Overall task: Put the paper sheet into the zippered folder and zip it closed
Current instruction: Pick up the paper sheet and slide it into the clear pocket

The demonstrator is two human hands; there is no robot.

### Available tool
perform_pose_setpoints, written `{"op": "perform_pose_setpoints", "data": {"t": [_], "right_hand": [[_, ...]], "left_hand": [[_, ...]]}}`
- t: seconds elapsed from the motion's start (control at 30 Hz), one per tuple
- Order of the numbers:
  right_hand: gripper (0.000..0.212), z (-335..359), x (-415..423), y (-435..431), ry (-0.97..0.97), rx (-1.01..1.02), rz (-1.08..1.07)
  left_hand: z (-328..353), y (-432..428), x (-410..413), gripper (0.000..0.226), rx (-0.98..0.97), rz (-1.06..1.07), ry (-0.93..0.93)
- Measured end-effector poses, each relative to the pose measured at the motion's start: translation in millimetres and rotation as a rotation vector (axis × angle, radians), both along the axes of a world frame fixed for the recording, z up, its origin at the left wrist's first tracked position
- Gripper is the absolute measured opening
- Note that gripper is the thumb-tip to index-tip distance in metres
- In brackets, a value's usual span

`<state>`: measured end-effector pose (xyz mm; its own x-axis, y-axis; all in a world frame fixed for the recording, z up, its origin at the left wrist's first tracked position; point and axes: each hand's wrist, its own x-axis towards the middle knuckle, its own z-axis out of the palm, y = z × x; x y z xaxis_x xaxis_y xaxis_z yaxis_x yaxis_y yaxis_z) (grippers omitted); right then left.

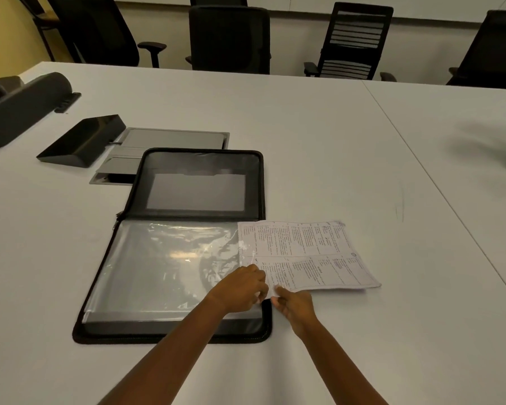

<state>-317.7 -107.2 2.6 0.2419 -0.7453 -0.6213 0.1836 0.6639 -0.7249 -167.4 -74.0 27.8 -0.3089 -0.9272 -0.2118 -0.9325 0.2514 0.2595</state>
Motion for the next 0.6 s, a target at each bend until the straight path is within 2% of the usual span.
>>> {"op": "perform_pose_setpoints", "data": {"t": [0.17,0.33,0.43,0.6], "right_hand": [[0.040,-6,2,11,0.088,-0.008,0.157],[0.030,-7,-18,6,0.119,0.070,0.200],[0.029,-6,-42,-8,0.096,0.091,0.074],[0.044,-8,-91,-48,0.198,0.008,-0.272]], "left_hand": [[-13,5,-1,0.021,0.007,0.138,0.120],[-26,10,-4,0.061,0.136,0.296,0.088],[-28,11,-4,0.065,0.162,0.330,0.116],[-25,7,2,0.061,0.107,0.361,0.191]]}}
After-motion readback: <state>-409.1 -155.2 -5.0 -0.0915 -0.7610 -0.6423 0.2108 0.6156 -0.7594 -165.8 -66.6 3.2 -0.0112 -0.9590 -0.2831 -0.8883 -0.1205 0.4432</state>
